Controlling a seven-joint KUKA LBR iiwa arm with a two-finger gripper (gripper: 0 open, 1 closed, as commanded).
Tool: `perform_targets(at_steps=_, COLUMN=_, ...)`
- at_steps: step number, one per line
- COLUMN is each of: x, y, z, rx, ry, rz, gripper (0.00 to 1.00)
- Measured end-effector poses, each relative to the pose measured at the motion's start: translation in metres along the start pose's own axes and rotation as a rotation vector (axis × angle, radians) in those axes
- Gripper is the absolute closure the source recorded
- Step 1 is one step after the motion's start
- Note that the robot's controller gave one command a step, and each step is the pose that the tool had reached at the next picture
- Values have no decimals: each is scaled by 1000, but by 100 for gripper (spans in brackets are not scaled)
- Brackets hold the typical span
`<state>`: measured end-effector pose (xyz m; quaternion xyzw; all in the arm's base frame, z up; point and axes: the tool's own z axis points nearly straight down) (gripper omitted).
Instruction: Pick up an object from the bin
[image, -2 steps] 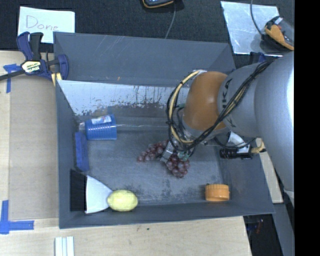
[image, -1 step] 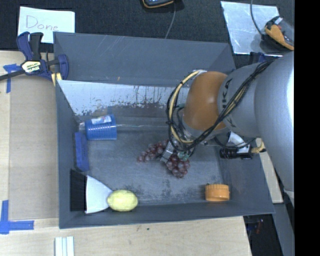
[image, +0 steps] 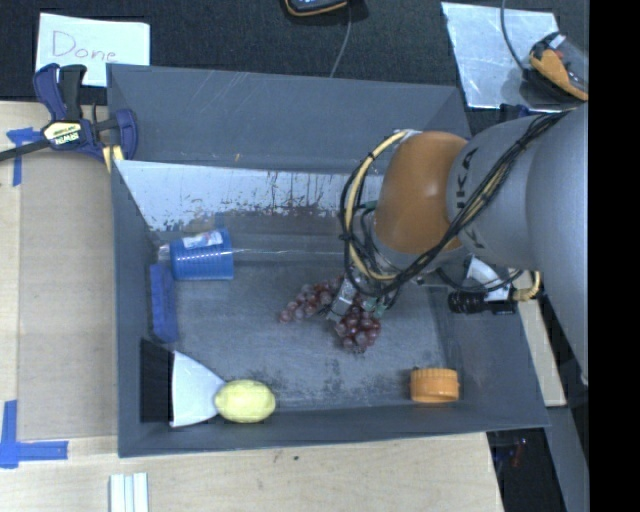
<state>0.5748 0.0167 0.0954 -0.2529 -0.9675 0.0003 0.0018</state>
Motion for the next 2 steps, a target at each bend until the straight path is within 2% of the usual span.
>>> perform_targets(at_steps=1, x=-2, y=1, z=-39, rx=-4, ry=-7, rz=0, gripper=100)
perform_targets(at_steps=2, x=-2, y=0, z=-82, rx=-3, ry=-7, rz=-2, gripper=100)
